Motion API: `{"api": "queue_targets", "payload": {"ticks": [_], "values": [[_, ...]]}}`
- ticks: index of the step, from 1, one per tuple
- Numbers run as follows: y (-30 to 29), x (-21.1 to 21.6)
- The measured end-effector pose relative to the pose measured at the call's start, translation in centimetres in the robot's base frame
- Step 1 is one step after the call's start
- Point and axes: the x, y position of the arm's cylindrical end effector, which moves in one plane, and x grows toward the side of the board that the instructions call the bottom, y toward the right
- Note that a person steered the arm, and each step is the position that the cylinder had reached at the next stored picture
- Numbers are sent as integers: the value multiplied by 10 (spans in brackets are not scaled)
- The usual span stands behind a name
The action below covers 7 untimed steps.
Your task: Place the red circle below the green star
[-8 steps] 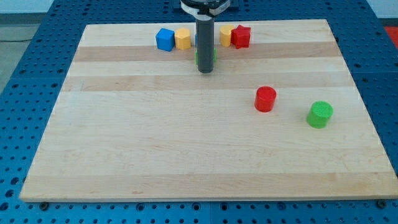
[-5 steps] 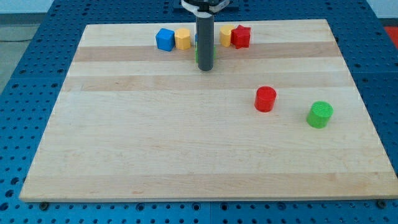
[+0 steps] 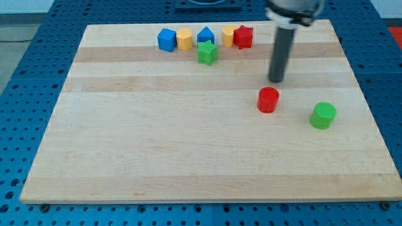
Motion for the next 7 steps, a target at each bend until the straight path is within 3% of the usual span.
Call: {"api": "queue_targets", "payload": {"ticks": [2,4,6,7], "values": [[-2,56],[-72,59],[-115,104],[-133,91]]}}
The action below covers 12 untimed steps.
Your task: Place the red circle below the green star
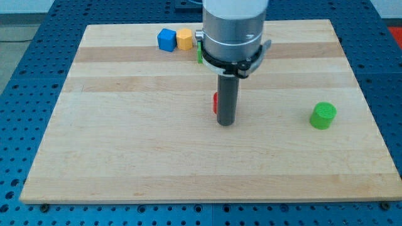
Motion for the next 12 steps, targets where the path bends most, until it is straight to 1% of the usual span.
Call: {"api": "queue_targets", "payload": {"ticks": [1,2,3,4,6,10,11,12], "values": [[0,-45],[0,-81],[13,-82],[18,-99],[-2,-106],[-8,-106],[-29,-101],[-67,-100]]}}
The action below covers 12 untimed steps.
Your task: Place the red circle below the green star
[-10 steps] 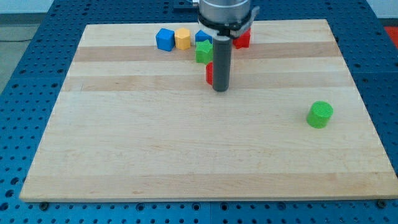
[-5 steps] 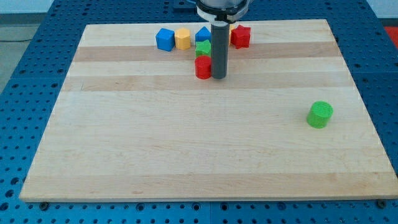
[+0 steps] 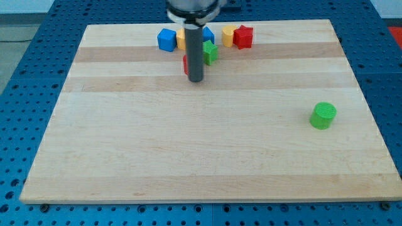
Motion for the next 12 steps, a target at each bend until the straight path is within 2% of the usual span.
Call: {"api": "queue_targets", "payload": {"ticks": [2,4,12], "values": [[-60,-4],[-45,-34],[-14,-15]]}}
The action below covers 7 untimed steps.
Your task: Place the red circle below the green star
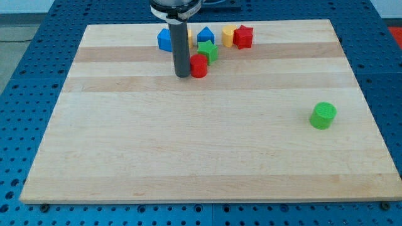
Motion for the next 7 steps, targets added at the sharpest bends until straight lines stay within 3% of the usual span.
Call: {"api": "queue_targets", "payload": {"ticks": [2,7], "values": [[-8,-26],[4,-17]]}}
